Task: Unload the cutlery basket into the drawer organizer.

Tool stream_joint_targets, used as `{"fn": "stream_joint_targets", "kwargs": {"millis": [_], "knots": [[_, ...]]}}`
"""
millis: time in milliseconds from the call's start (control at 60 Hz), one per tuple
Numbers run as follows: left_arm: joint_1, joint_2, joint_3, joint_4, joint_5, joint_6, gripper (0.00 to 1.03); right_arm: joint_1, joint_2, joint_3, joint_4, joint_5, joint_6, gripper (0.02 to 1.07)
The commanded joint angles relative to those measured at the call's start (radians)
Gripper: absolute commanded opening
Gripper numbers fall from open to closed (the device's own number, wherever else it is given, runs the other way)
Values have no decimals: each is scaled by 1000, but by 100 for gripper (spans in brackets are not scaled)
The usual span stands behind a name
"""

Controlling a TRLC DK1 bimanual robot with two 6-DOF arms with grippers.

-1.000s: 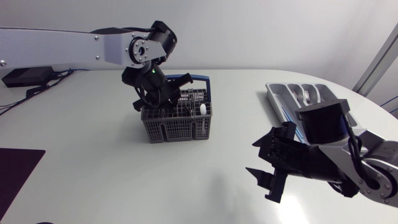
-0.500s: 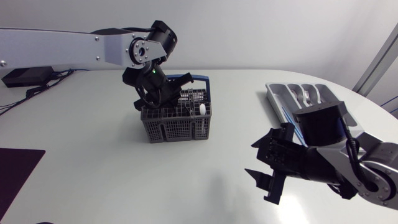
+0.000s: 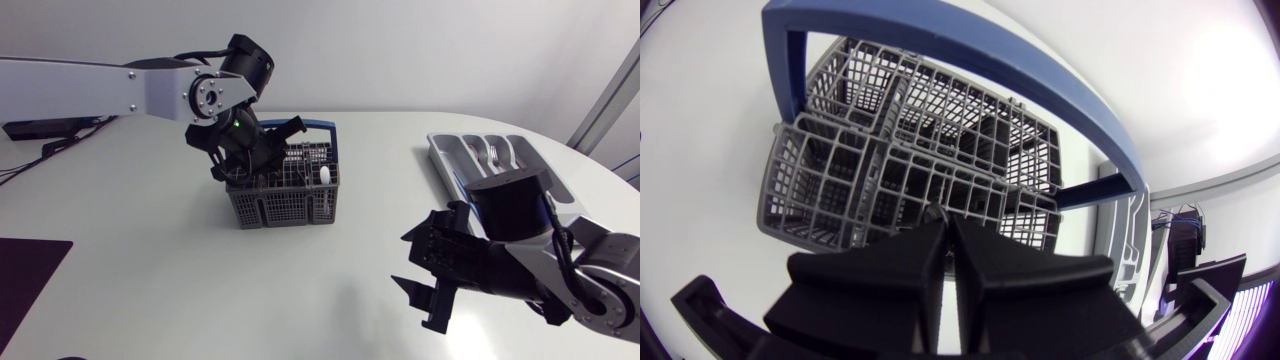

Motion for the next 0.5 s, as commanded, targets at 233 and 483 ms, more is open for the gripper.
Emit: {"fn": "stream_joint_targets", "kwargs": {"millis": [233,483], "knots": [[9,-129,-117,126,-5,-6,4,20,12,-29,7,10,35,84],[9,-174,-204,223,-2,-25,4,21,12,-42,18,12,35,84]]}}
